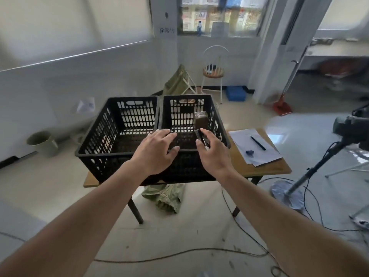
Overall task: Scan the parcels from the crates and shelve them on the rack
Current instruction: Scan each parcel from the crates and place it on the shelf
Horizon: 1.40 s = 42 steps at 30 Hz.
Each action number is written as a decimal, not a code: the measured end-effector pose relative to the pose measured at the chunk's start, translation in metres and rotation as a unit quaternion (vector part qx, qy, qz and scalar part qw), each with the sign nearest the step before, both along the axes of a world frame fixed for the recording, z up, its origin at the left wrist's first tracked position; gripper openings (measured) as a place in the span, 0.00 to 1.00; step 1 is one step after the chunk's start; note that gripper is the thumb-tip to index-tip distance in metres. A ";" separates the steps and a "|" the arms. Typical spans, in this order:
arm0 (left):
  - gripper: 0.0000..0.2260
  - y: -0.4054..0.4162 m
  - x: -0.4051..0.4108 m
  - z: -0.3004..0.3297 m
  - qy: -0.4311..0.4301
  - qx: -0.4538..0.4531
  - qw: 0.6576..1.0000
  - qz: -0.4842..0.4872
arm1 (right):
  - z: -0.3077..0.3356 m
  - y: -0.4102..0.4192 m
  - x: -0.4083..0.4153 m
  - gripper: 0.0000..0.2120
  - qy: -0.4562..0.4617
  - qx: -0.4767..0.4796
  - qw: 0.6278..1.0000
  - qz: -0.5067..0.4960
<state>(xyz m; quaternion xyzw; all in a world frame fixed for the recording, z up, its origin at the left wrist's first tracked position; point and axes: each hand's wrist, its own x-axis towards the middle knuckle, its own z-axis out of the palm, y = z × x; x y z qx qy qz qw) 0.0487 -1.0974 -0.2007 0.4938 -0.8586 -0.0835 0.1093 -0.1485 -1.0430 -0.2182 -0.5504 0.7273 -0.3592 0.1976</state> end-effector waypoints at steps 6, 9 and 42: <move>0.27 -0.076 -0.064 -0.005 -0.001 0.017 1.000 0.013 | -0.004 -0.078 -0.066 0.24 0.004 0.008 1.000 0.006; 0.26 -0.112 -0.091 -0.008 -0.001 0.023 1.000 0.011 | -0.006 -0.113 -0.093 0.24 0.014 0.020 1.000 -0.002; 0.29 -0.493 -0.279 -0.204 -0.075 0.234 0.969 0.000 | -0.089 -0.441 -0.265 0.21 -0.066 0.117 0.989 -0.067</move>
